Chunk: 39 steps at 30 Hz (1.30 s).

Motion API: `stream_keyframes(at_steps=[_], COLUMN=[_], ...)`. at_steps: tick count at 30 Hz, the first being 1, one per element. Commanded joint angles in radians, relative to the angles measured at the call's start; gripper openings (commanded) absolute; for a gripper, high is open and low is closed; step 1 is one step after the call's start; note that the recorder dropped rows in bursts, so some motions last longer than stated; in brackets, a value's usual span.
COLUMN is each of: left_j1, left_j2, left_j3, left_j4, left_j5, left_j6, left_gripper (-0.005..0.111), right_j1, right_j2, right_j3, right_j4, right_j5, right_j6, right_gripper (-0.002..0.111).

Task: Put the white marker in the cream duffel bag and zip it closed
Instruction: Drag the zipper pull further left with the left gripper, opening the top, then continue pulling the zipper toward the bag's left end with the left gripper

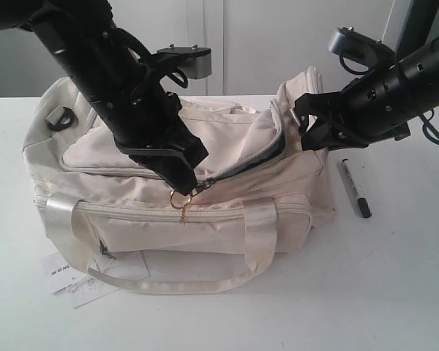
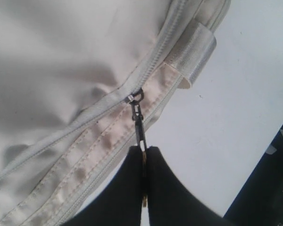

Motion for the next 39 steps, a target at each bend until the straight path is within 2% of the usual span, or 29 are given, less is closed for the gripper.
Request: stream_keyframes(at_steps=[1,6,39], left_j1=[-0.003,-0.003,-0.003], left_j2=[-0.019,-0.029,-0.037], left_j3=[0.008,0.008,0.008], left_j4=[0.013,0.061,0.130], left_j5=[0.094,0.110,0.181], left_j6=[-0.009,-0.017,-0.021], left_gripper=[0.000,0.000,0.000], right_j1=[-0.007,-0.007,-0.009], right_j2=[0.000,0.000,0.000], right_j3=[0.002,0.002,0.002], right_j4=[-0.034,-0.034,-0.038], right_j5=[-0.042,-0.042,-0.042], right_j6=[-0.014,-0.014,-0.020], right_gripper=[0.000,0.000,0.000])
